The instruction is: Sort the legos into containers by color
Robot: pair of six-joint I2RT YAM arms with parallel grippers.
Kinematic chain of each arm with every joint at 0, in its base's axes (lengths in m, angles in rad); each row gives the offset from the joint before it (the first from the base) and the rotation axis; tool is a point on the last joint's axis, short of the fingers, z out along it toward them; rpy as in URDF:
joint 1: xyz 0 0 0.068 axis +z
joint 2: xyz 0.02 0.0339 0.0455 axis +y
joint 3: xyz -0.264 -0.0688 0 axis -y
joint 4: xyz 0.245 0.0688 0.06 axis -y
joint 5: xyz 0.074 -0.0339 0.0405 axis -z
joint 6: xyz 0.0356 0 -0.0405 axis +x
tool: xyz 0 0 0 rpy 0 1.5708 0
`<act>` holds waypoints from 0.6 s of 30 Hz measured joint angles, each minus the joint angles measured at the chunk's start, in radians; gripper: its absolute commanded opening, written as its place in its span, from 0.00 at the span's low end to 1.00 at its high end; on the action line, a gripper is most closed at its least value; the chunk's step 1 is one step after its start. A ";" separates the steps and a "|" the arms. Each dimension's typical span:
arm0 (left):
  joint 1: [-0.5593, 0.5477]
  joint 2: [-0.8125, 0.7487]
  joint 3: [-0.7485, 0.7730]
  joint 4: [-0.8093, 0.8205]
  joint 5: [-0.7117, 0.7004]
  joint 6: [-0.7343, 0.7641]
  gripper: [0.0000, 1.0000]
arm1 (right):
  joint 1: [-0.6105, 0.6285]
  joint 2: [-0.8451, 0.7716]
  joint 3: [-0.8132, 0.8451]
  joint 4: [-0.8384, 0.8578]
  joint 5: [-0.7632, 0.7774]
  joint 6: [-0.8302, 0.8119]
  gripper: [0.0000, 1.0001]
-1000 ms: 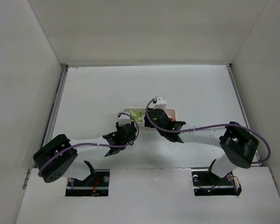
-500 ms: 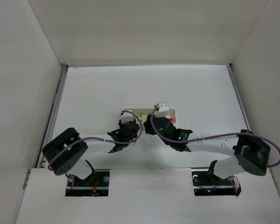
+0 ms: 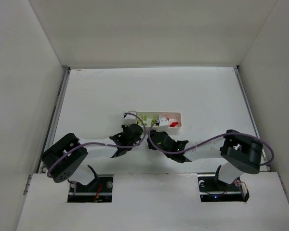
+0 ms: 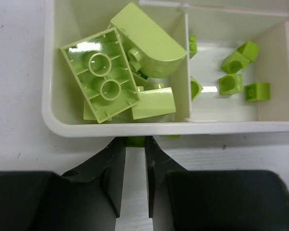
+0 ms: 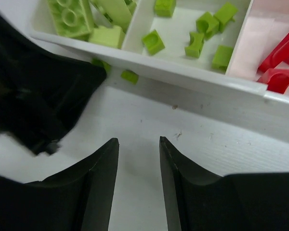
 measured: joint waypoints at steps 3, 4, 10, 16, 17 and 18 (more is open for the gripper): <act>-0.012 -0.072 -0.016 -0.005 -0.006 0.000 0.12 | -0.018 0.082 0.006 0.016 -0.008 0.002 0.45; -0.015 -0.105 -0.023 -0.008 -0.009 -0.001 0.12 | -0.031 0.103 0.012 0.018 -0.011 0.002 0.45; -0.033 -0.244 -0.062 -0.044 -0.019 -0.009 0.12 | -0.092 0.171 0.084 0.065 -0.018 -0.013 0.52; -0.020 -0.378 -0.126 -0.114 -0.019 -0.032 0.13 | -0.071 0.234 0.143 0.086 -0.022 -0.023 0.55; -0.012 -0.402 -0.134 -0.127 -0.019 -0.036 0.13 | -0.066 0.248 0.153 0.086 -0.023 -0.023 0.55; -0.005 -0.423 -0.142 -0.136 -0.018 -0.040 0.13 | -0.060 0.262 0.163 0.092 -0.020 -0.023 0.55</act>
